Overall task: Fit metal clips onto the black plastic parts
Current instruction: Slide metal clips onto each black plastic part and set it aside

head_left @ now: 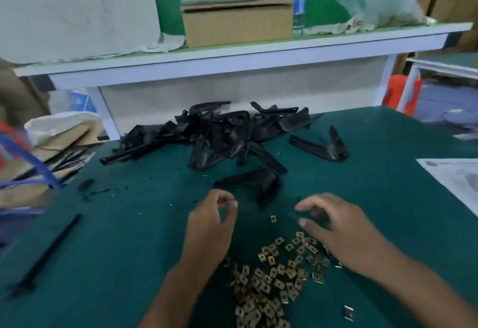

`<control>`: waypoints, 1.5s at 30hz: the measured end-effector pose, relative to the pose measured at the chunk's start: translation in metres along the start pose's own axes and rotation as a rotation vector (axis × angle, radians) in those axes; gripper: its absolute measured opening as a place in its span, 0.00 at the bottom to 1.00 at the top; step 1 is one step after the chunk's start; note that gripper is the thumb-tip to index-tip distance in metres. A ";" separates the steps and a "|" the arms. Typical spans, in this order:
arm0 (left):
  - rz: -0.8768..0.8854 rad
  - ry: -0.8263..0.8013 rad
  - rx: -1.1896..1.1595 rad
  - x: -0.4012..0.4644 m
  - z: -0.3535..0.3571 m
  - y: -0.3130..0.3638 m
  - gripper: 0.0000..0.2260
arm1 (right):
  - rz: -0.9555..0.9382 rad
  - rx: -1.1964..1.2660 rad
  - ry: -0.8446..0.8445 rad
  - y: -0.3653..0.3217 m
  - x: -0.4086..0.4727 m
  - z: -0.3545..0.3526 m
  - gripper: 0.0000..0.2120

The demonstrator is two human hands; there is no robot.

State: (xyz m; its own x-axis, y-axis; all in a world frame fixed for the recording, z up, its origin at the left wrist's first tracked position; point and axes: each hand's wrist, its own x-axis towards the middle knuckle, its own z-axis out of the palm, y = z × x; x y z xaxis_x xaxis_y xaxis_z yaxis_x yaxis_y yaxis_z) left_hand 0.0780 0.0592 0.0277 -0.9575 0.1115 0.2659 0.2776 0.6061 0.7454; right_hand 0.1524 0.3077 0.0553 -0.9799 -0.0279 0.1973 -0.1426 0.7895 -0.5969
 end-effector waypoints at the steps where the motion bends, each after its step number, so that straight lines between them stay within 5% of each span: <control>1: -0.033 0.047 -0.006 0.002 -0.003 -0.012 0.01 | -0.011 -0.019 -0.036 -0.004 0.027 0.012 0.09; 4: -0.110 0.151 -0.056 0.004 -0.004 -0.033 0.03 | -0.033 -0.160 -0.065 -0.006 0.089 0.042 0.13; 9: -0.122 0.229 -0.159 0.009 0.001 -0.036 0.04 | -0.087 -0.302 -0.087 0.007 0.132 0.057 0.04; 14: -0.135 0.241 -0.198 0.009 0.003 -0.039 0.03 | -0.142 -0.278 -0.287 0.020 0.124 0.051 0.17; 19: -0.134 0.264 -0.198 0.007 0.004 -0.042 0.03 | -0.270 -0.291 -0.045 0.016 0.114 0.056 0.06; 24: -0.153 0.246 -0.165 0.008 0.005 -0.044 0.04 | -0.290 -0.323 -0.088 0.018 0.114 0.062 0.11; 27: -0.144 0.258 -0.149 0.009 0.005 -0.042 0.04 | -0.313 -0.316 0.030 0.012 0.115 0.059 0.07; 32: -0.091 0.298 -0.146 0.008 0.004 -0.039 0.05 | -0.206 0.126 0.201 -0.010 0.106 0.047 0.04; 34: -0.046 0.330 -0.096 0.007 0.004 -0.039 0.03 | -0.113 0.415 0.155 -0.019 0.099 0.043 0.05; 39: 0.134 0.489 -0.081 0.001 0.003 -0.031 0.16 | 0.087 1.330 -0.075 -0.032 0.091 0.036 0.16; 45: 0.348 0.629 -0.128 -0.005 0.003 -0.023 0.14 | 0.364 1.687 -0.221 -0.030 0.085 0.038 0.13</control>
State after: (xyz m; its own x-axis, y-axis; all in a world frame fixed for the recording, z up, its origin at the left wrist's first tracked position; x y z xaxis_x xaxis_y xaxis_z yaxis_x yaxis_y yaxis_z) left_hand 0.0764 0.0474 0.0074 -0.5973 -0.2158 0.7724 0.6013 0.5168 0.6094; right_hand 0.0677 0.2583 0.0601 -0.9707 -0.1990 -0.1350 0.2357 -0.6754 -0.6988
